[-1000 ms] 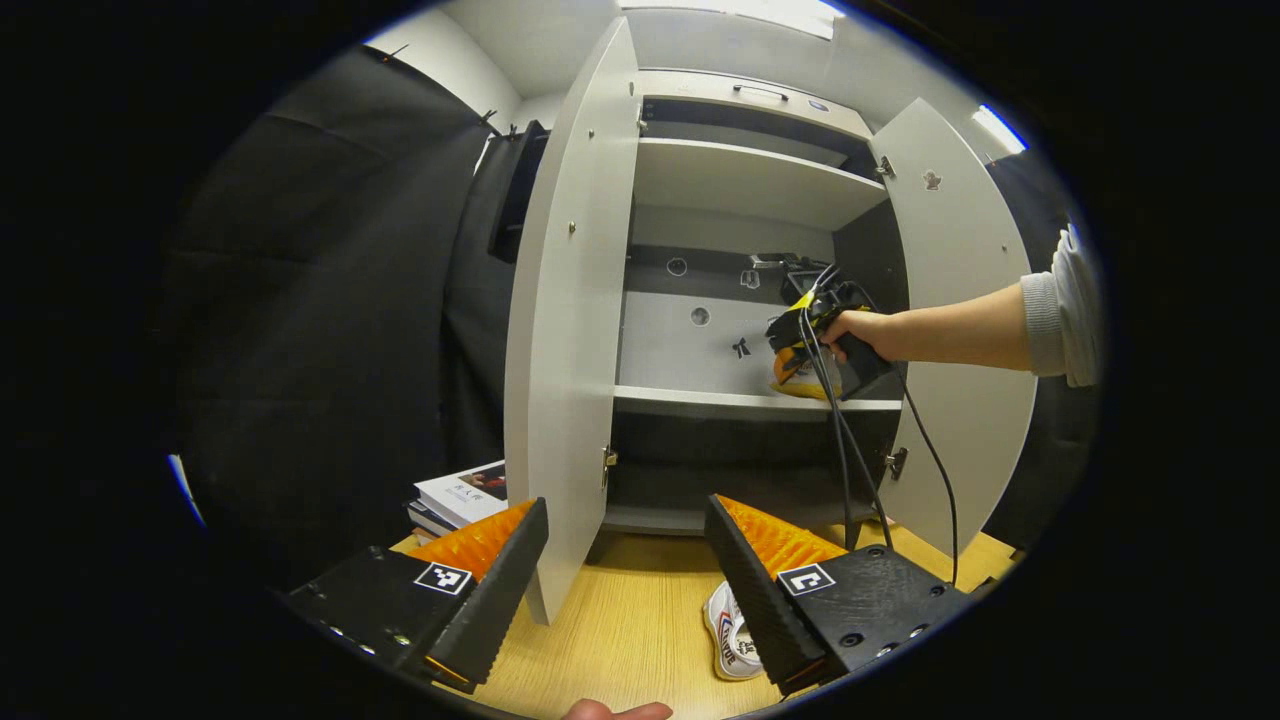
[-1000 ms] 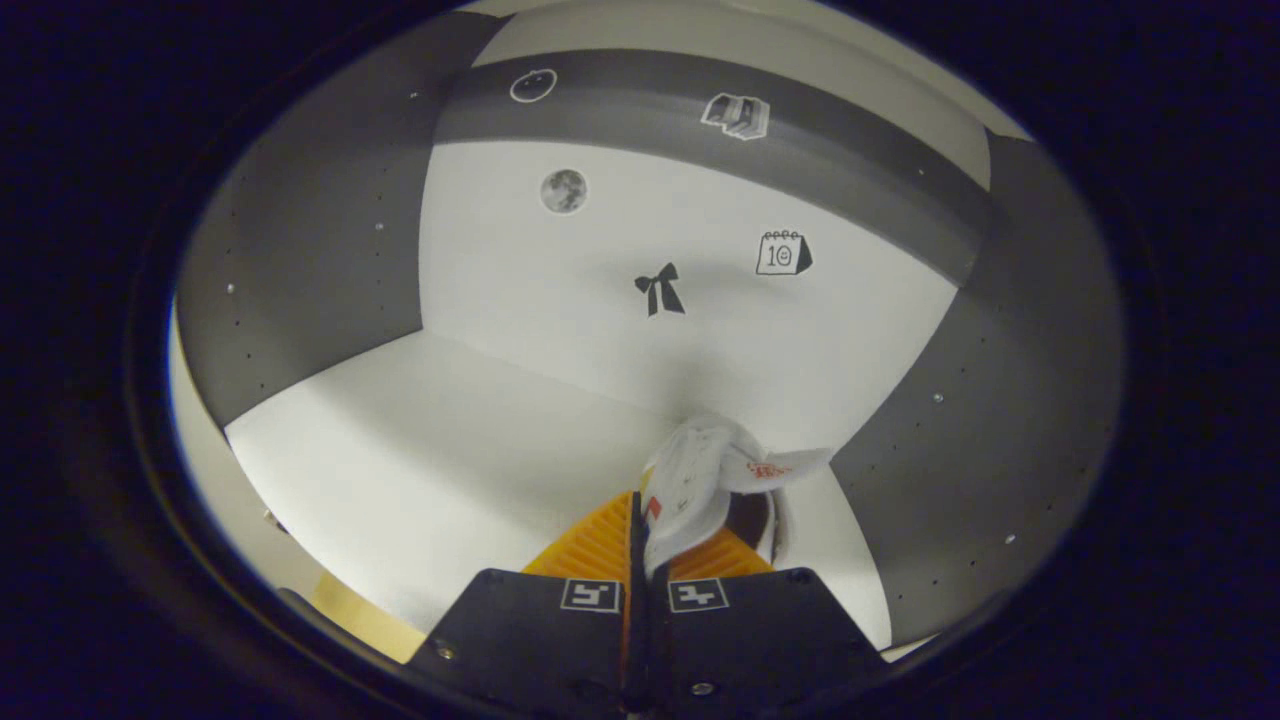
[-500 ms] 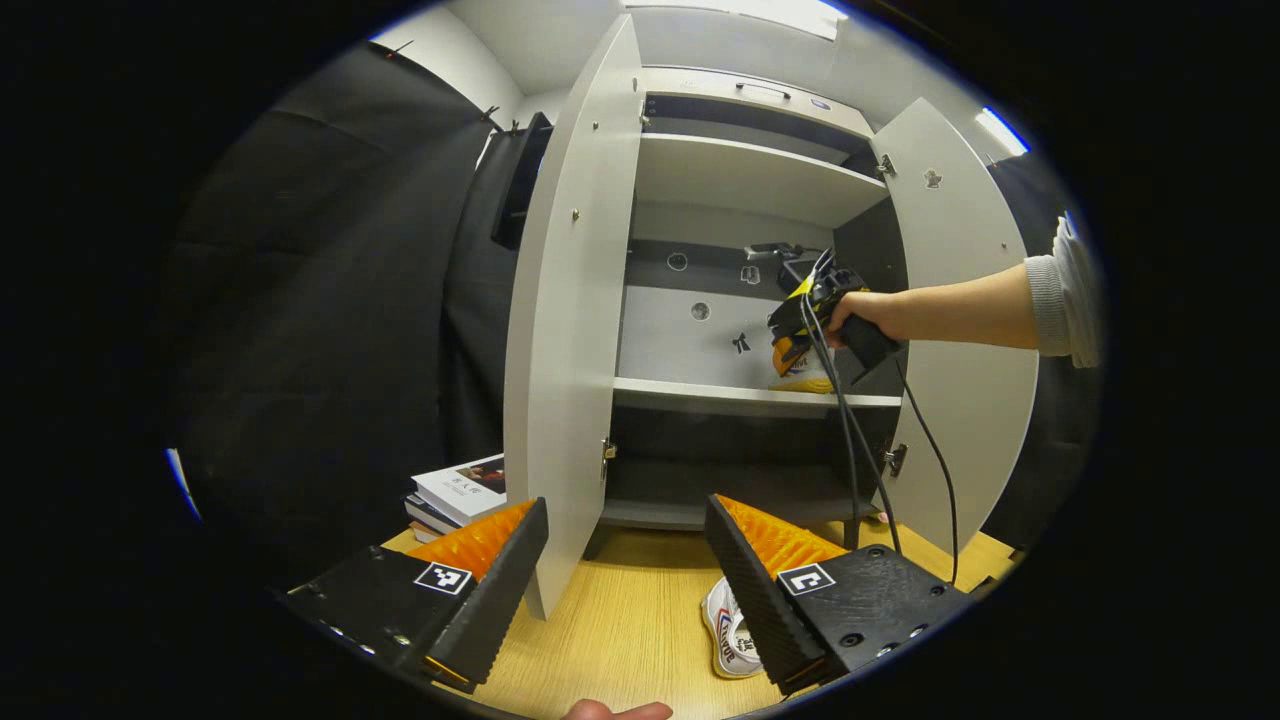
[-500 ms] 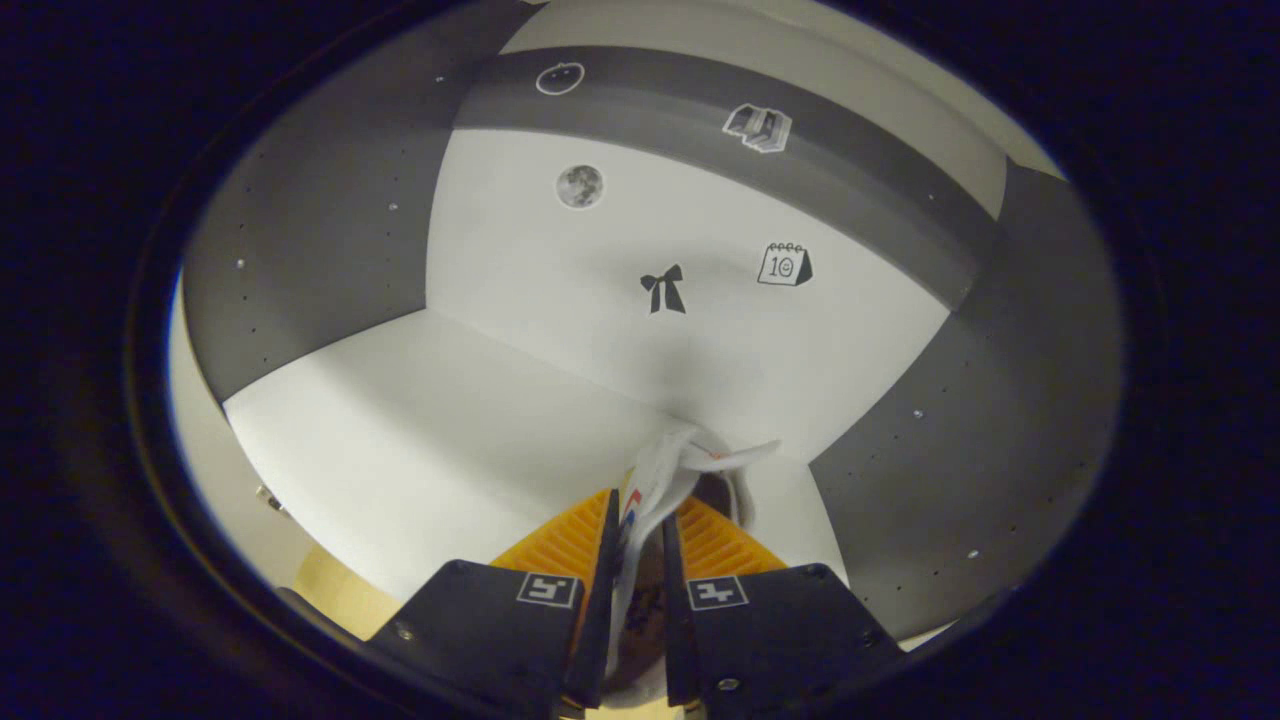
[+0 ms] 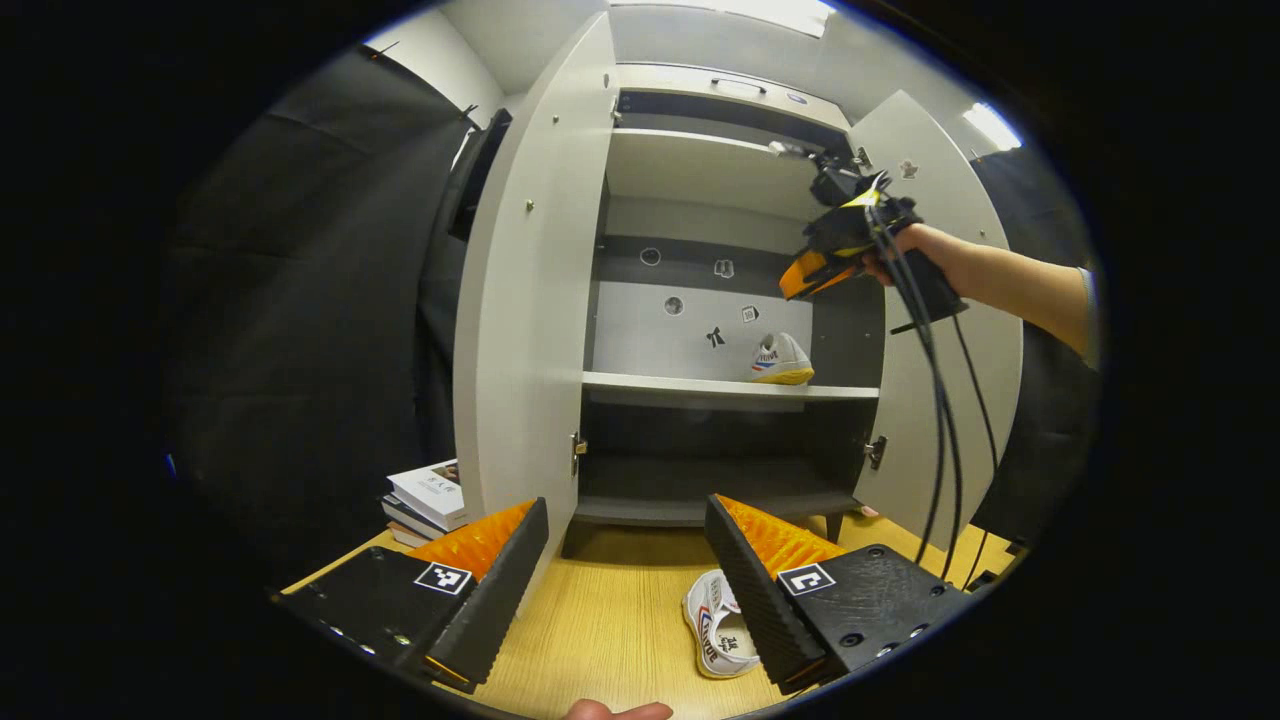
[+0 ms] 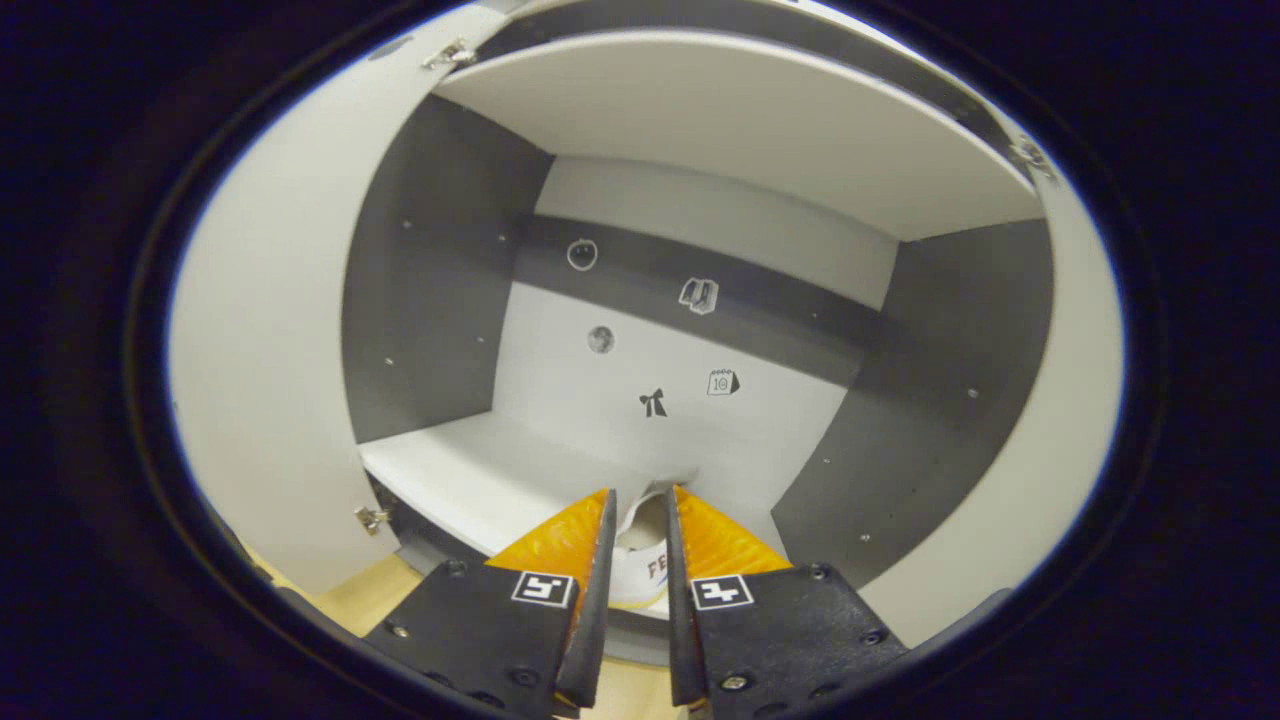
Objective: Grab one shoe with the right hand and put it into the shoe cabinet, grab the other shoe with the left hand and put it into the shoe cabinet; then close the right door with the right hand and the left door with the left hand.
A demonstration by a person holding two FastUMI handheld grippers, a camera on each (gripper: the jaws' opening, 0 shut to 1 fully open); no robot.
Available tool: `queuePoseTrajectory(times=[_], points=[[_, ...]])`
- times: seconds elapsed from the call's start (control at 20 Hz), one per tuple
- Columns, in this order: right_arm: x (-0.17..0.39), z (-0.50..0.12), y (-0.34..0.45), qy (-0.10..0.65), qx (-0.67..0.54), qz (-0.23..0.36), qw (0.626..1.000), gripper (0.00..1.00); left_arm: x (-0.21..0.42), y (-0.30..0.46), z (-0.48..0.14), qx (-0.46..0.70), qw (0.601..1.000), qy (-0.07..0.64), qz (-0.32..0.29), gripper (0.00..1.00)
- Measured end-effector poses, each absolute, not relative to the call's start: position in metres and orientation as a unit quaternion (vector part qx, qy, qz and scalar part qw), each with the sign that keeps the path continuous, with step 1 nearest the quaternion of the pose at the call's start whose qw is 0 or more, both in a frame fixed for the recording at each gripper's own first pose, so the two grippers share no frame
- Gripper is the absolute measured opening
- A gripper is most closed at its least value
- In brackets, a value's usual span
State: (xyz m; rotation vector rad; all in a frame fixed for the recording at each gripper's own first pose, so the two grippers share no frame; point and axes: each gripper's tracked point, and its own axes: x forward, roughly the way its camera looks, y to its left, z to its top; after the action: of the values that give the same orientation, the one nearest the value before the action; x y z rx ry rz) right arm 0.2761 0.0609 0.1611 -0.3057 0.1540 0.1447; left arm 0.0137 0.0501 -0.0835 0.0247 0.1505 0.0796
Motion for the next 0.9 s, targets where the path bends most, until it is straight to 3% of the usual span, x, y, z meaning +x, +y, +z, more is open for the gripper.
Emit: queuePoseTrajectory(times=[0.05, 0.1, 0.3, 0.5, 0.9], points=[[0.255, 0.159, 0.057, 0.062, -0.138, 0.071, 0.986, 0.37, 0.014, 0.045, -0.087, 0.011, 0.996, 0.084, 0.032, 0.95], [0.235, 0.154, 0.053, 0.049, -0.124, 0.071, 0.989, 0.3, 0.013, 0.042, -0.091, 0.008, 0.996, 0.088, 0.028, 0.95], [0.163, 0.126, 0.029, -0.011, -0.06, 0.047, 0.997, 0.29, 0.014, 0.032, -0.095, 0.008, 0.996, 0.088, 0.023, 0.95], [0.118, 0.092, 0.008, -0.045, -0.028, 0.018, 0.998, 0.53, 0.017, 0.016, -0.105, 0.006, 0.995, 0.103, 0.004, 0.95], [0.054, 0.038, 0.001, -0.05, -0.029, 0.026, 0.998, 0.84, 0.014, -0.002, -0.174, 0.007, 0.981, 0.192, -0.031, 0.95]])
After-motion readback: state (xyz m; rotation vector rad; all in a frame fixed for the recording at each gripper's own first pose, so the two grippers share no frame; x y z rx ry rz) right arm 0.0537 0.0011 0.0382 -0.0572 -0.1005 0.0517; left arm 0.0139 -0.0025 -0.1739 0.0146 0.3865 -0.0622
